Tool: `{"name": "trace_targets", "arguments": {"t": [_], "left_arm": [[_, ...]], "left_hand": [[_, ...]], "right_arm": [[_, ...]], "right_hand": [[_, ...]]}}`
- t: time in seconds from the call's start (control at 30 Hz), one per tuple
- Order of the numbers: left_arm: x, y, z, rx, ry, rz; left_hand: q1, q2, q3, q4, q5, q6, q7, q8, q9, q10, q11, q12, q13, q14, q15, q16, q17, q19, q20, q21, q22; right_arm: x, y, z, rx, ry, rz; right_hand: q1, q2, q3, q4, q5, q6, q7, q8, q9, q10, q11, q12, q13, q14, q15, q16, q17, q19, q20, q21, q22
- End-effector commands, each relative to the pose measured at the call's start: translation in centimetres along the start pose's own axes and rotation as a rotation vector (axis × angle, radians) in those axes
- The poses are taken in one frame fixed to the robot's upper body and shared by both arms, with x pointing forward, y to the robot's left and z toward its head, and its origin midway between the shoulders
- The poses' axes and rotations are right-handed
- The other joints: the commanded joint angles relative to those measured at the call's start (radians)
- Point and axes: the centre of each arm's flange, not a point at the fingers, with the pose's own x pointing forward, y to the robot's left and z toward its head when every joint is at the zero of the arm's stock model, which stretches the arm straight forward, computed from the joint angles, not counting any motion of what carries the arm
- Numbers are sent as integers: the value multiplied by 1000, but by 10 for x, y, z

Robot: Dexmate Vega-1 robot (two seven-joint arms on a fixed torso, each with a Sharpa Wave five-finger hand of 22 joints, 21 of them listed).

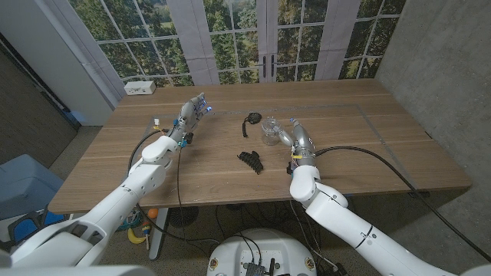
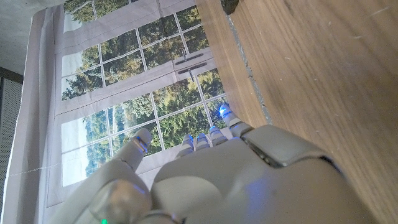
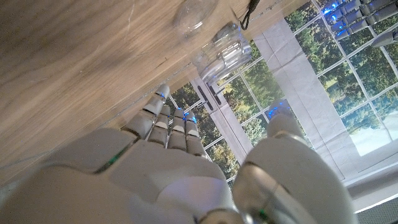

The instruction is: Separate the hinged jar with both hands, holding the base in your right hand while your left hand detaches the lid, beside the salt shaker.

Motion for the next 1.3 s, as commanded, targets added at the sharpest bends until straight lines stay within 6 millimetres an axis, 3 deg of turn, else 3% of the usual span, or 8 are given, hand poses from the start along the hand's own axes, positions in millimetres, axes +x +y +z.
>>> {"name": "trace_targets", "arguments": {"t": [0.03, 0.13, 0.57, 0.97, 1.3], "left_arm": [[-4, -1, 1, 1, -1, 0], [-4, -2, 2, 3, -4, -2], [-8, -4, 4, 1, -11, -7], [-10, -3, 5, 0, -21, -7], [-13, 0, 6, -2, -26, -2]], "left_hand": [[-5, 89, 11, 1, 2, -8, 4, 4, 5, -9, 2, 8, 4, -9, -6, 6, 1, 7, -25, 0, 4], [-6, 89, 11, 1, 2, -8, 4, 4, 5, -10, 1, 8, 4, -9, -6, 6, 1, 8, -26, -1, 4], [-6, 89, 12, 1, 3, -9, 7, 4, 5, -11, 2, 8, 4, -10, -5, 5, 1, 9, -25, -4, 4], [-6, 89, 13, 1, 3, -10, 8, 4, 5, -11, 3, 8, 4, -10, -3, 5, 0, 10, -25, -7, 4], [-7, 88, 14, 1, 3, -10, 9, 5, 5, -12, 4, 8, 4, -10, -3, 5, 0, 11, -26, -9, 4]], "right_arm": [[-13, 17, 9, -101, 12, -26], [-15, 22, 9, -110, 17, -32], [-24, 42, 13, -181, 70, -79], [-22, 59, 18, -255, 95, -91], [-17, 71, 25, -311, 113, -149]], "right_hand": [[-7, -10, -8, 3, 9, -6, 8, 4, 3, 0, 2, 0, 5, -4, 1, -2, 2, -4, -1, -5, 4], [-8, -21, -19, 7, 14, -3, 12, 6, 4, 7, 1, 4, 8, 15, -8, 6, 4, 16, -8, -3, 6], [-28, -56, -65, 20, 28, -3, 21, 9, 10, 17, 11, 13, 21, 31, -7, 17, 17, 10, -8, -21, 9], [-24, -49, -89, 25, 44, -10, 31, 11, 16, 12, 13, 17, 34, 23, -6, 23, 33, 5, 5, -34, 11], [-13, -40, -103, 27, 57, -4, 31, 18, 19, 17, 12, 24, 46, 10, 6, 24, 46, -14, 34, -51, 12]]}}
